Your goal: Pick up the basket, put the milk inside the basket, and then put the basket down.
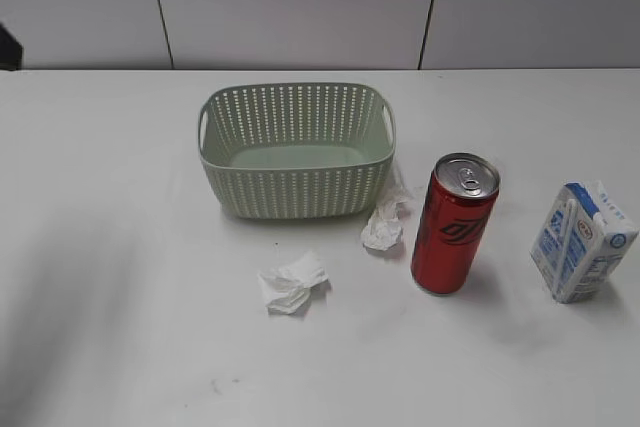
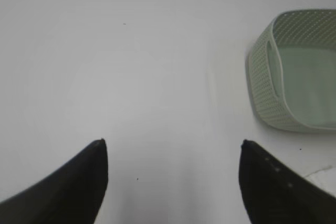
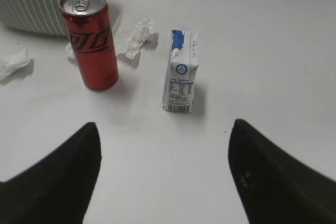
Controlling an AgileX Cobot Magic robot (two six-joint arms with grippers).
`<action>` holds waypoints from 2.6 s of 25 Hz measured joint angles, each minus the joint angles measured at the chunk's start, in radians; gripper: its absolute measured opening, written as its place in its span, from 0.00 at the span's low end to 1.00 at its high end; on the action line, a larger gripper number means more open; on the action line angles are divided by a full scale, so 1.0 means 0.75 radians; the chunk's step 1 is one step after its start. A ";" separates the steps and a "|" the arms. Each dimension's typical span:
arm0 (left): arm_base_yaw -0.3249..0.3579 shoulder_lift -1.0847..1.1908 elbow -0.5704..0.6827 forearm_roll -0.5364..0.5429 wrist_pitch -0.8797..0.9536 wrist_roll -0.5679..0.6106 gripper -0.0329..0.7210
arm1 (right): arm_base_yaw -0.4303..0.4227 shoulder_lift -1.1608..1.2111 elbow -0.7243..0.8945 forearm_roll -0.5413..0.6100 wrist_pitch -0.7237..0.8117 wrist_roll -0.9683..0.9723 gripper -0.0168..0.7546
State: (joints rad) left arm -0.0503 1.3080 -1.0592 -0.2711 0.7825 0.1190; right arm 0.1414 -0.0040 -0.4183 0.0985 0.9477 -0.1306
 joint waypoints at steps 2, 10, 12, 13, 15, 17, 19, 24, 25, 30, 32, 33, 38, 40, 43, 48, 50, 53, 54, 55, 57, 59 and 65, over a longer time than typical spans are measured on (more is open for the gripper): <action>-0.063 0.101 -0.079 0.029 0.017 -0.002 0.82 | 0.000 0.000 0.000 0.000 0.000 0.000 0.79; -0.369 0.514 -0.451 0.234 0.159 -0.246 0.82 | 0.000 0.000 0.000 -0.001 0.000 0.003 0.79; -0.432 0.616 -0.560 0.276 0.209 -0.308 0.82 | 0.000 0.000 0.000 -0.001 0.000 0.005 0.79; -0.457 0.678 -0.612 0.289 0.238 -0.346 0.82 | 0.000 0.000 0.000 -0.001 0.000 0.005 0.79; -0.492 0.770 -0.695 0.295 0.274 -0.393 0.81 | 0.000 0.000 0.000 -0.001 0.000 0.005 0.79; -0.509 0.858 -0.764 0.295 0.303 -0.433 0.81 | 0.000 0.000 0.000 -0.001 0.000 0.005 0.79; -0.519 0.925 -0.807 0.296 0.321 -0.452 0.81 | 0.000 0.000 0.000 -0.001 0.000 0.006 0.79; -0.519 1.053 -0.868 0.341 0.323 -0.490 0.81 | 0.000 0.000 0.000 -0.001 0.000 0.006 0.79; -0.519 1.076 -0.876 0.349 0.316 -0.501 0.81 | 0.000 0.000 0.000 -0.001 0.000 0.006 0.79; -0.519 1.160 -0.889 0.361 0.257 -0.555 0.81 | 0.000 0.000 0.000 -0.002 0.000 0.006 0.79; -0.519 1.188 -0.889 0.361 0.246 -0.568 0.79 | 0.000 0.000 0.000 -0.003 0.000 0.006 0.79; -0.519 1.199 -0.889 0.361 0.244 -0.571 0.79 | 0.000 0.000 0.000 -0.003 0.000 0.006 0.79; -0.519 1.209 -0.892 0.361 0.220 -0.581 0.64 | 0.000 0.000 0.000 -0.005 0.000 0.008 0.79; -0.519 1.209 -0.892 0.361 0.216 -0.585 0.56 | 0.000 0.000 0.000 -0.005 0.000 0.008 0.79; -0.519 1.210 -0.892 0.349 0.217 -0.585 0.37 | 0.000 0.000 0.000 -0.007 0.000 0.008 0.79; -0.519 1.210 -0.892 0.328 0.218 -0.627 0.09 | 0.000 0.000 0.000 -0.009 0.000 0.009 0.79; -0.519 1.210 -0.894 0.318 0.217 -0.661 0.05 | 0.000 0.000 0.000 -0.009 0.000 0.009 0.79; -0.518 1.210 -0.894 0.288 0.221 -0.674 0.04 | 0.000 0.000 0.000 -0.011 0.000 0.009 0.79; -0.517 1.210 -0.894 0.279 0.222 -0.675 0.04 | 0.000 0.000 0.000 -0.011 0.000 0.009 0.79; -0.517 1.205 -0.894 0.271 0.225 -0.684 0.04 | 0.000 0.000 0.000 -0.011 0.000 0.010 0.79; -0.517 1.186 -0.894 0.268 0.238 -0.712 0.04 | 0.000 0.000 0.000 -0.011 0.000 0.010 0.79; -0.512 1.152 -0.892 0.268 0.254 -0.743 0.04 | 0.000 0.000 0.000 -0.012 0.000 0.012 0.79; -0.484 1.011 -0.892 0.295 0.344 -0.764 0.04 | 0.000 0.000 0.000 -0.012 0.000 0.012 0.79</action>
State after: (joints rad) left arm -0.4135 2.0665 -1.7284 -0.0498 1.0406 -0.4543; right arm 0.1414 -0.0040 -0.4183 0.0896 0.9477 -0.1217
